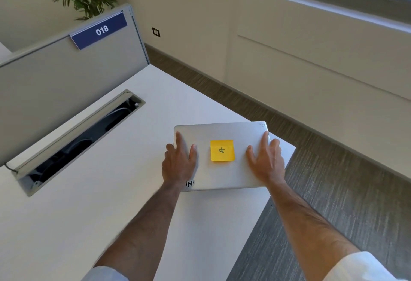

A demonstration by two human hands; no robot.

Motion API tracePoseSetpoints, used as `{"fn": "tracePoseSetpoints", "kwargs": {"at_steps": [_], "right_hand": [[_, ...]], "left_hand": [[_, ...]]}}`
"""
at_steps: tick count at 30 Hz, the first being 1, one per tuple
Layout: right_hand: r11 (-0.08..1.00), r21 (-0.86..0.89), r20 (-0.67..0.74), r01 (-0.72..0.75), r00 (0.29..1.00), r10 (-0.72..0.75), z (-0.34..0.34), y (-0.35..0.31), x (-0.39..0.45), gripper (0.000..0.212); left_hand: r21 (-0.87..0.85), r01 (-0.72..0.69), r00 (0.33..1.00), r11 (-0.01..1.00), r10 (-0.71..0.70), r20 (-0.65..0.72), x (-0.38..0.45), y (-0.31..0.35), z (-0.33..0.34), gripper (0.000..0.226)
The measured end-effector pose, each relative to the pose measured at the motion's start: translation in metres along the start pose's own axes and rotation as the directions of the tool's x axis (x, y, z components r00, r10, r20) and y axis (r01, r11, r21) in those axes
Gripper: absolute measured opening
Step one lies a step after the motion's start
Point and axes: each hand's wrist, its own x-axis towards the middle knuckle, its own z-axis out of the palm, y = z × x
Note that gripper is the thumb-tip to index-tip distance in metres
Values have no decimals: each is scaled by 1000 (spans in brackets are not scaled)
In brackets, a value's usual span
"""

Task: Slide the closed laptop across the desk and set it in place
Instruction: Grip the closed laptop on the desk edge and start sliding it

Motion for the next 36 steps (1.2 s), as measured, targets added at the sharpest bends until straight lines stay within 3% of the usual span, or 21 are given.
{"fn": "tracePoseSetpoints", "kwargs": {"at_steps": [21,36], "right_hand": [[984,50,77,169,982,-172,27,-87,-34,76],[951,65,137,302,941,-308,61,-166,-69,77]], "left_hand": [[13,145,985,989,-143,-101,-31,-82,-63,72],[-4,308,938,951,-304,-164,-57,-165,-104,72]]}}
